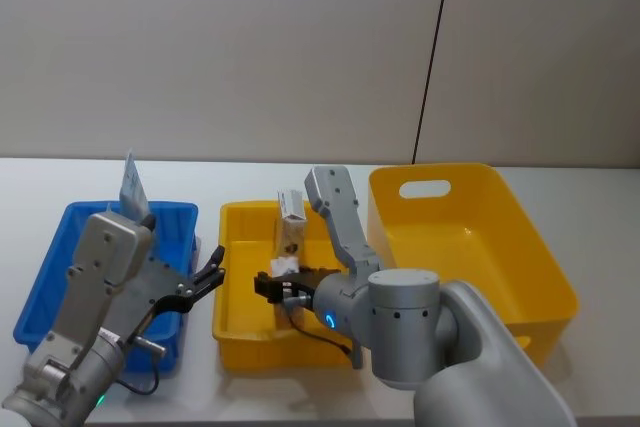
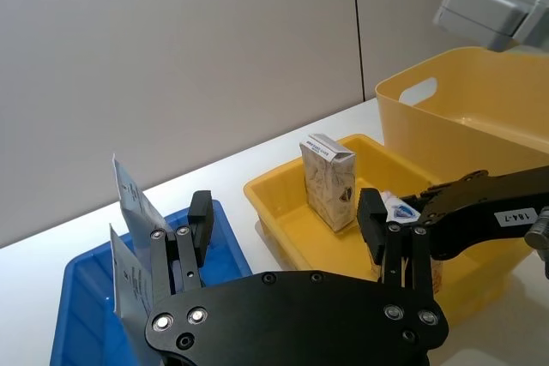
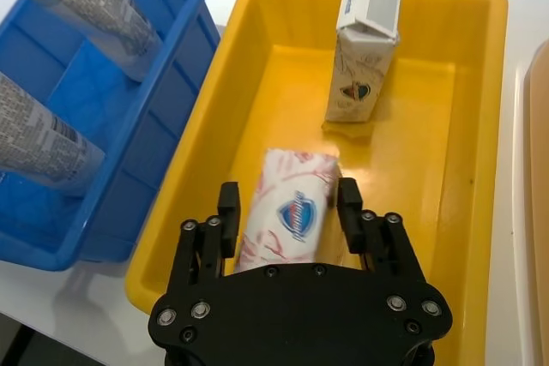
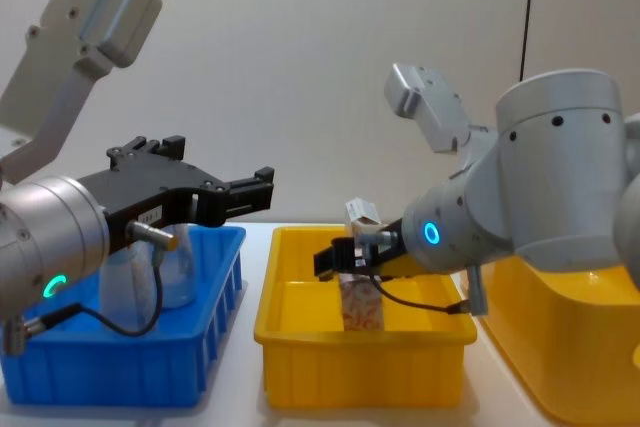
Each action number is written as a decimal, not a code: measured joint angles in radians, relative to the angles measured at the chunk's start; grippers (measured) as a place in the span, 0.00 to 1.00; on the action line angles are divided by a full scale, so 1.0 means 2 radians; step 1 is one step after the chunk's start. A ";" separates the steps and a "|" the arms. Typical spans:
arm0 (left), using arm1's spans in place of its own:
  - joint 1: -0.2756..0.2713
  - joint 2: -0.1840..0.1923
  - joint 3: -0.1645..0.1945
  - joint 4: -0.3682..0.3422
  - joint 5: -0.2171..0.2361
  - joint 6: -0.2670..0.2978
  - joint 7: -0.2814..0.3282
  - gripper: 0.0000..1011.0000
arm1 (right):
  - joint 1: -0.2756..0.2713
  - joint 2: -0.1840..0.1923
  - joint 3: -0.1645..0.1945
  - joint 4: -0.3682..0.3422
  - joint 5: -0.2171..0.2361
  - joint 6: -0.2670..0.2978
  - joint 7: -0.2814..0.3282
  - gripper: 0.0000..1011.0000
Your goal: Bimanual collaborative sorting of washing and personal care products
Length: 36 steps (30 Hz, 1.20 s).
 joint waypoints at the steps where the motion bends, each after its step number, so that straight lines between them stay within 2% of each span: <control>1: 0.000 0.000 0.000 0.000 0.000 0.000 0.000 0.99 | 0.001 -0.001 0.001 0.001 0.000 0.002 0.000 0.67; 6: 0.000 0.000 0.000 0.000 0.000 0.000 0.000 0.99 | 0.006 -0.005 0.006 0.010 0.000 0.016 -0.004 0.49; 10: 0.000 0.000 0.000 0.000 0.000 0.000 0.000 0.99 | 0.009 -0.008 0.011 0.014 0.000 0.026 -0.008 0.38; 13: 0.000 0.000 0.000 0.000 0.000 0.000 0.000 0.99 | 0.010 -0.010 0.015 0.015 0.001 0.032 -0.010 0.34; 25: 0.000 0.000 0.000 0.000 0.000 0.000 0.000 0.99 | 0.008 -0.010 0.022 0.005 -0.001 0.038 -0.011 0.31; 36: 0.000 0.000 0.000 0.000 0.000 0.000 0.000 0.99 | 0.001 0.001 0.019 -0.039 -0.015 0.015 -0.009 0.27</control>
